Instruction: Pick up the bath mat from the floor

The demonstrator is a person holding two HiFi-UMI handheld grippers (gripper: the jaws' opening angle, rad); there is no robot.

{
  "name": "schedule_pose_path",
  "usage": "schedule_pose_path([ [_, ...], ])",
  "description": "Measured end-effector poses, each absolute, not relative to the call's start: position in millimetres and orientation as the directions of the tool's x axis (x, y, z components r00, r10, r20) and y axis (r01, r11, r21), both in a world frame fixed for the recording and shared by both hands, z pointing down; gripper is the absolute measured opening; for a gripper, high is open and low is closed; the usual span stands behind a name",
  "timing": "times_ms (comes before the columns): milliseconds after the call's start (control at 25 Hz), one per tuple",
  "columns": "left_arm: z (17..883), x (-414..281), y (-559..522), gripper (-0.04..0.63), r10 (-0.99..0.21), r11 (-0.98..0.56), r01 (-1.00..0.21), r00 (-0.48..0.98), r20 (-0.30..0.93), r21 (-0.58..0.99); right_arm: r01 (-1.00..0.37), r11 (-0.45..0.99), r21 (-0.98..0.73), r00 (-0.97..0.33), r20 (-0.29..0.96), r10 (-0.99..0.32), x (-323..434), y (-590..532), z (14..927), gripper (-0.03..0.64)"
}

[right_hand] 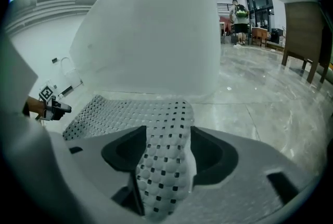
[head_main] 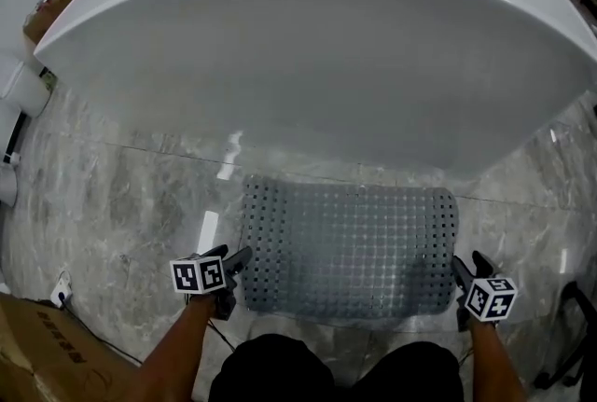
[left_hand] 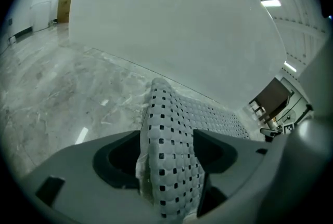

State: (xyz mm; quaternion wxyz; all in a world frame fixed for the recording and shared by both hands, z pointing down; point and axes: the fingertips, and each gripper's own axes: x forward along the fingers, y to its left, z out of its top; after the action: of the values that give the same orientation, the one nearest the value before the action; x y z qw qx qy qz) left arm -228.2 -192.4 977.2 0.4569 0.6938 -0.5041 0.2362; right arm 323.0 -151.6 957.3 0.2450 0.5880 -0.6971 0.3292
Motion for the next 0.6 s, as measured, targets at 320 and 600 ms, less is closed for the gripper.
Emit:
schedule_pose_path([
  [320,1022.0,-223.7,-190.1,0.304,-0.441,-0.073,-0.904,0.409,0.799,0.422,-0.975,0.106,-0.196,-0.220,0.767,-0.602,325.1,-146.8,1014.4,0.299],
  [600,1046.9,-218.2,-187.1,0.307,-0.409,-0.059,-0.906,0.405,0.818,0.419,-0.973,0.078,-0.219,-0.223,0.788,-0.573,325.7,-147.0,1048.3,0.318],
])
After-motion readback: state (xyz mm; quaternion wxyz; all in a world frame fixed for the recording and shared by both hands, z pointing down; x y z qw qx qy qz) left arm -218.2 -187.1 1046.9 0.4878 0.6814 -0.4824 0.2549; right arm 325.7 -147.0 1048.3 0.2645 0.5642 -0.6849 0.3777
